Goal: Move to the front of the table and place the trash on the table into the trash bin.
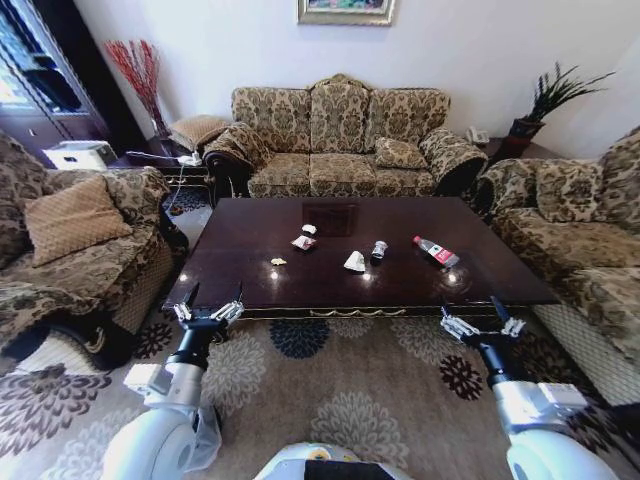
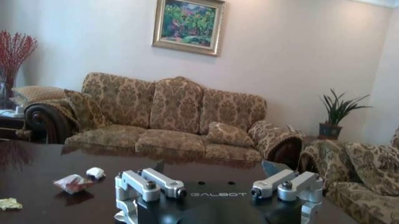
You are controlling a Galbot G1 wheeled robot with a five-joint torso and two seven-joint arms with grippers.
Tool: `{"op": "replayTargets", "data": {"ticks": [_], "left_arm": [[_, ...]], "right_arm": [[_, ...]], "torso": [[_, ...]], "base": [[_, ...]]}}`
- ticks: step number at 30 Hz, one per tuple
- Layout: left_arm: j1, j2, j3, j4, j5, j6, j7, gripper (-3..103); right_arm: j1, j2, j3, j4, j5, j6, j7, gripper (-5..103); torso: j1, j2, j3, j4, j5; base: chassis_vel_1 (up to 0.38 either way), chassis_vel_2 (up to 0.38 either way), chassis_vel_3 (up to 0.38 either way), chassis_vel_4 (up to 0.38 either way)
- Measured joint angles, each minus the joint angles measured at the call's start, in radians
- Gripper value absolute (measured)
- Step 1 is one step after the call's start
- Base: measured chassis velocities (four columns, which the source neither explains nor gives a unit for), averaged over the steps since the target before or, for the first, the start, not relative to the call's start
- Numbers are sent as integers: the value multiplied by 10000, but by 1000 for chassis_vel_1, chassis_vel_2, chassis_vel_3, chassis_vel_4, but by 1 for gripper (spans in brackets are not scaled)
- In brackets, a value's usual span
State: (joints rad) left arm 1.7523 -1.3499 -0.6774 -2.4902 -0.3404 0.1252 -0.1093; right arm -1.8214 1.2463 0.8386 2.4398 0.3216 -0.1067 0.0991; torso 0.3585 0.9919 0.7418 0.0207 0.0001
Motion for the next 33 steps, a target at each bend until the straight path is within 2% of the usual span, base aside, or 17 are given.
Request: {"op": "replayTargets", "data": {"ticks": [24,33], "left_arm": [[-7,2,47,58,25,-33,49,100],[43,-23,34,52,67,-45,55,100]], "right_arm": [[36,86,-4,-126,-35,145,175,100],[69,28,24,-226,-173,145,-55,100]], "torso": [[0,0,0,0,0],[0,0,0,0,0]], "base": [[0,0,0,0],[0,0,0,0]]}}
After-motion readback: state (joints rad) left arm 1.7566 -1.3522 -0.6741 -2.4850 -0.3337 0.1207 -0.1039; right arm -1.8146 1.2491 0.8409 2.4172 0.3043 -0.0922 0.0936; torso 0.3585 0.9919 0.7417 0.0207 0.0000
